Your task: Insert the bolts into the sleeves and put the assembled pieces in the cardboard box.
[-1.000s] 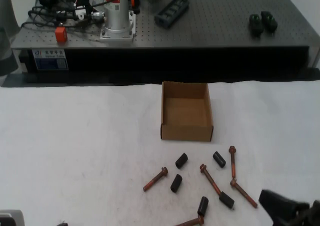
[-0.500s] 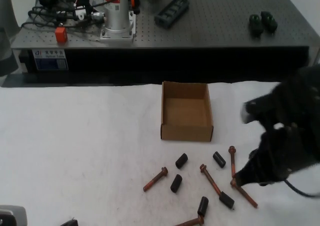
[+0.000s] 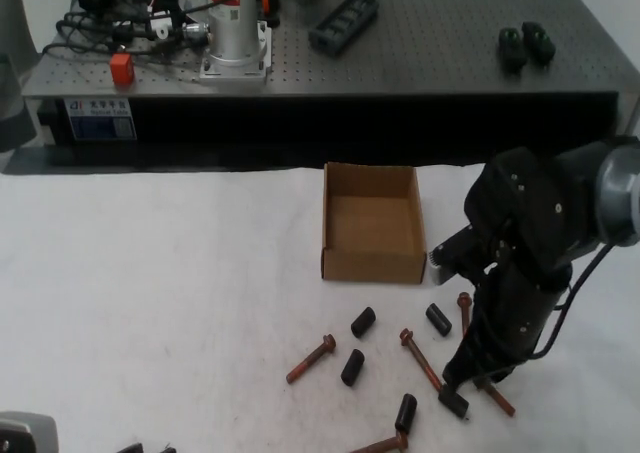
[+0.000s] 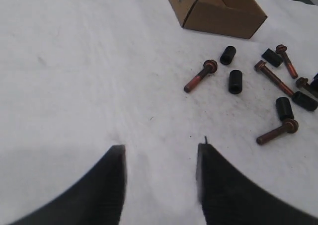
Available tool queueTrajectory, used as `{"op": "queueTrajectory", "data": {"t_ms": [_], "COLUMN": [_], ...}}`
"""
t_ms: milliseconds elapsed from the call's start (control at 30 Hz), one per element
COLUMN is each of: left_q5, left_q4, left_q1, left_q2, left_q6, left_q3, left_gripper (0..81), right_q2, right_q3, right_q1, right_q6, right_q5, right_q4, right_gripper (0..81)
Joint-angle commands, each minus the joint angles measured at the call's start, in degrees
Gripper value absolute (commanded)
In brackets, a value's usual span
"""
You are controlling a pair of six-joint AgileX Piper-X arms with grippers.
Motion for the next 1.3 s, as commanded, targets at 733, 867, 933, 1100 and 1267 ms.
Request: {"op": "queueTrajectory", "data": {"t_ms": [733, 867, 933, 1100, 1267], "left_q5": [4.9, 10.2, 13.6, 21.3, 22.6], "left_q4": [-9.7, -9.1, -6.1, 9.3, 26.1], "left_q1": [0.1, 0.1, 0.1, 0.1, -1.7], "left_q2": [18.4, 34.2, 44.6, 67.2, 84.7], "left_q6": [8.8, 14.7, 16.5, 19.0, 21.9], "left_q3": [-10.0, -20.0, -27.5, -49.6, -70.2], "left_gripper": [28.4, 28.4, 28.4, 28.4, 28.4], "right_q2": [-6.2, -16.8, -22.1, -35.0, -42.7], "right_q3": [0.3, 3.3, 5.4, 10.8, 15.2], "right_q1": [-2.2, -4.1, -5.1, -7.0, -7.0], "right_q6": [2.9, 5.7, 6.5, 7.5, 8.8], "right_q5": [-6.4, -10.4, -10.8, -10.8, -10.8], "right_q4": [-5.9, -4.9, -2.9, 2.4, 3.1], "right_gripper": [2.9, 2.9, 2.9, 2.9, 2.9]}}
